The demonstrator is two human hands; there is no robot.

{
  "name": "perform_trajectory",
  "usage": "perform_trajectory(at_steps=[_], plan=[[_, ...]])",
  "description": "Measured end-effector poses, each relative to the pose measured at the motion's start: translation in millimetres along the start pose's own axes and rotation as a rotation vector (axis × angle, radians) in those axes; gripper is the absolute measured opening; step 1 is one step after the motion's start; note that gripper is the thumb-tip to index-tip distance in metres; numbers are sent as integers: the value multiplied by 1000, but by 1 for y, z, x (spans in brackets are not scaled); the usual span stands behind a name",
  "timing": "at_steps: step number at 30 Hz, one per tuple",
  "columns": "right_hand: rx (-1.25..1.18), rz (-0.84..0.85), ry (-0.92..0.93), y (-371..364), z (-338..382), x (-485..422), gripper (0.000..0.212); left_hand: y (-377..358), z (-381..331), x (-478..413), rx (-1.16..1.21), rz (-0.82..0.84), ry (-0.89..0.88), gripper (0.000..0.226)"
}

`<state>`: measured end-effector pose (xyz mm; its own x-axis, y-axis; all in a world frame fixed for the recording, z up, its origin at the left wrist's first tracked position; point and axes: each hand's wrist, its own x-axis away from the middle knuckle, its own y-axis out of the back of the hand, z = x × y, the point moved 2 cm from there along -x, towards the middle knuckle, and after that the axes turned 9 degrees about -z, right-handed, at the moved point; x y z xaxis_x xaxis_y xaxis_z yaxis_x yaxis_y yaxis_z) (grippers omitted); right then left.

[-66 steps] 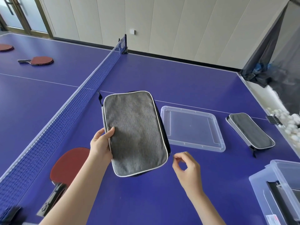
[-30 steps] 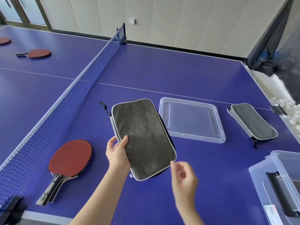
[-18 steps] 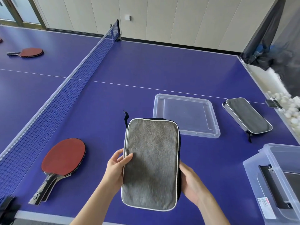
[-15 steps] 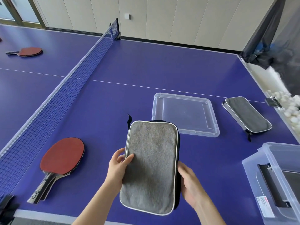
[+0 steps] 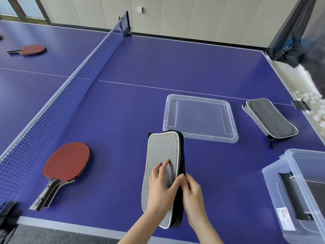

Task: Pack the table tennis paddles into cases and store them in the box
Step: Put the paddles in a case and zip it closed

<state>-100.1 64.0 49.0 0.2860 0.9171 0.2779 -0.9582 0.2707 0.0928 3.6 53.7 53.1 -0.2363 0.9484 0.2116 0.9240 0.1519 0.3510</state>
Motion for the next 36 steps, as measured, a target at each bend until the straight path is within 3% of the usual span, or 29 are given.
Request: perform_trajectory(at_steps=[7,13,21,26,30,36], plan=[[-27,-3,-20,8,-2,0,36,13,6,-4,2,-8,-41,57],[65,-68,-40,39,-13,-17,34,66,14,-22,10,-234,-76,40],[179,-173,-136,93,-46,-51,12,109,79,-73,-150,-215,153,46],[464,-184,-157,110,-70,-69,1,111,115,-90,-223,-235,184,46],[700,-213,-102,109,-87,-73,8,105,131,-97,-261,-232,190,46],[827,-234,-63,107,-102,-73,9,96,146,-94,-356,-246,158,49]])
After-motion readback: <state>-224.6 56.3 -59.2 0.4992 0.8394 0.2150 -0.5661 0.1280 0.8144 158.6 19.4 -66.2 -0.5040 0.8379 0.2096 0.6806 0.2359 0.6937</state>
